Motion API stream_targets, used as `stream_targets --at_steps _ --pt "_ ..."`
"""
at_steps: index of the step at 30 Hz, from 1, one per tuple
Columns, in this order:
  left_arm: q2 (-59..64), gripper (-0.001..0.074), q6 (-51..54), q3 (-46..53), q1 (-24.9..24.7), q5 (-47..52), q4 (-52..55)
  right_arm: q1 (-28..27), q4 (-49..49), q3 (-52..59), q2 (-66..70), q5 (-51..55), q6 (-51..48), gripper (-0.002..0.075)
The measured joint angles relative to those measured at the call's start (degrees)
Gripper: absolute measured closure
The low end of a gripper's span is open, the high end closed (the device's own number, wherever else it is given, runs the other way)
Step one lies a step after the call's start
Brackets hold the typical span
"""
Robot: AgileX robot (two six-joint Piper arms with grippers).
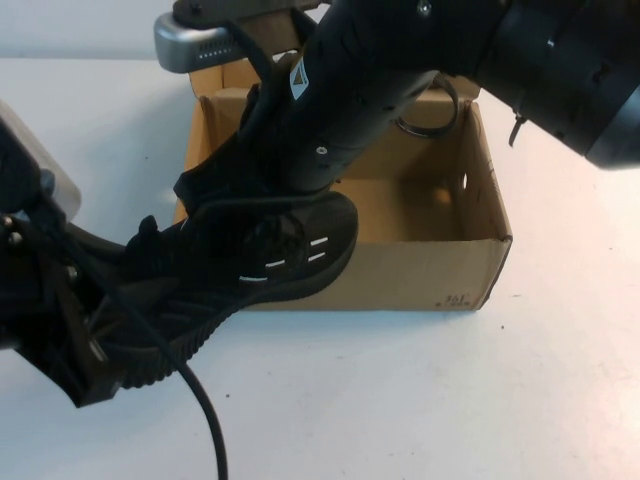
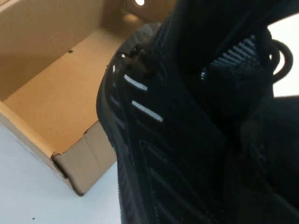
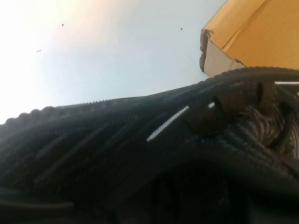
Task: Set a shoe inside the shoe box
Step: Hand over the shoe
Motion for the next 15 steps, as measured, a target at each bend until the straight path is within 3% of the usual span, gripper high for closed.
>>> stream_targets --at_steps 10,15 --pt "0.0 0.0692 -0.77 0.0 0.0 0.0 0.0 0.01 0.37 0.0 0.0 -0.1 -7.56 0.0726" --pt "0.0 0.0692 -0.97 0.0 0.0 0.1 -0.22 -0.01 4.12 -0.08 0.0 -0.6 -14.15 0.0648"
